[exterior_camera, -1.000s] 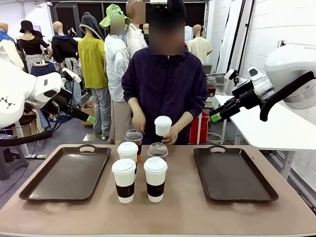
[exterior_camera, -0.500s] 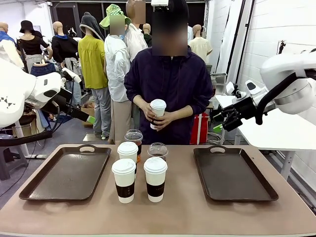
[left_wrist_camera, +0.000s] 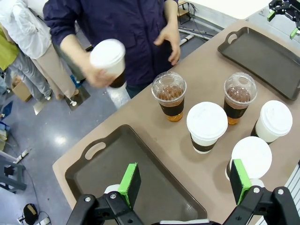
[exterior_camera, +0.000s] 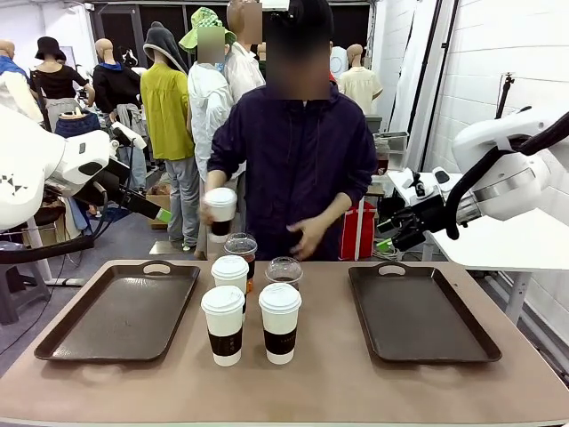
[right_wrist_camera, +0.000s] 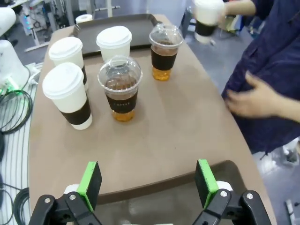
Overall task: Distribute the coffee onto the tray.
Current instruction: Pick up one iced Americano and place it on the right Handle tray.
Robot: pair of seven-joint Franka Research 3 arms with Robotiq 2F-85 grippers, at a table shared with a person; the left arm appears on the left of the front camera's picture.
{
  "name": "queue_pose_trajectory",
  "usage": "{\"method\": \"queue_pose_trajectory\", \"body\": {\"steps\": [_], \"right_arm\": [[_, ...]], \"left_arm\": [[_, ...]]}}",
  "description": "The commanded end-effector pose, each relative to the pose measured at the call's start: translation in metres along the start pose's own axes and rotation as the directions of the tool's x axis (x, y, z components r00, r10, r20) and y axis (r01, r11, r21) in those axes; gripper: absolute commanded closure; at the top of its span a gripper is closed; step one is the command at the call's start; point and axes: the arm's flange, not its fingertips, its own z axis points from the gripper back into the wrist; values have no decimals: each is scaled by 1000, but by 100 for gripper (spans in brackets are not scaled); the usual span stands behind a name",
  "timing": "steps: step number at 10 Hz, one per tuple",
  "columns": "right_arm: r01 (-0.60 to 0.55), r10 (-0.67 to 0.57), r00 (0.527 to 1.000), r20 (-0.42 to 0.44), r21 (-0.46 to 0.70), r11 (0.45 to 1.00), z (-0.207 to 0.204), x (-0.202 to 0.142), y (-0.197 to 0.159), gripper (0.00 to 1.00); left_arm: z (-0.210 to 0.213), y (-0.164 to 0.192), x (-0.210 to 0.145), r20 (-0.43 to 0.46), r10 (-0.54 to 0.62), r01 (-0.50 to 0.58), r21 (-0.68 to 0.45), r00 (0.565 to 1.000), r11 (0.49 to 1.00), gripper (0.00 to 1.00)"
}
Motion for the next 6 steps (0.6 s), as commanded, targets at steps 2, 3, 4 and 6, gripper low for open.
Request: {"method": "queue_pose_trajectory", "body": {"steps": [2,3,4,6], "right_arm": [[-52,52,998,31,10,999,5,4,3,0],[-52,52,998,31,10,999,5,4,3,0],[-26,26,1000,2,5,1000,3,3,2,0],[-3,-9,991,137,86,996,-26,-27,-23,0]], "left_arm": [[1,1,-1,-1,3,-3,-6,1000,1000,0],[1,1,-1,-1,3,-3,-6,1000,1000,0],[1,1,-1,-1,3,-3,-6,1000,1000,0],[1,1,-1,-1,3,-3,-6,1000,1000,0]]}}
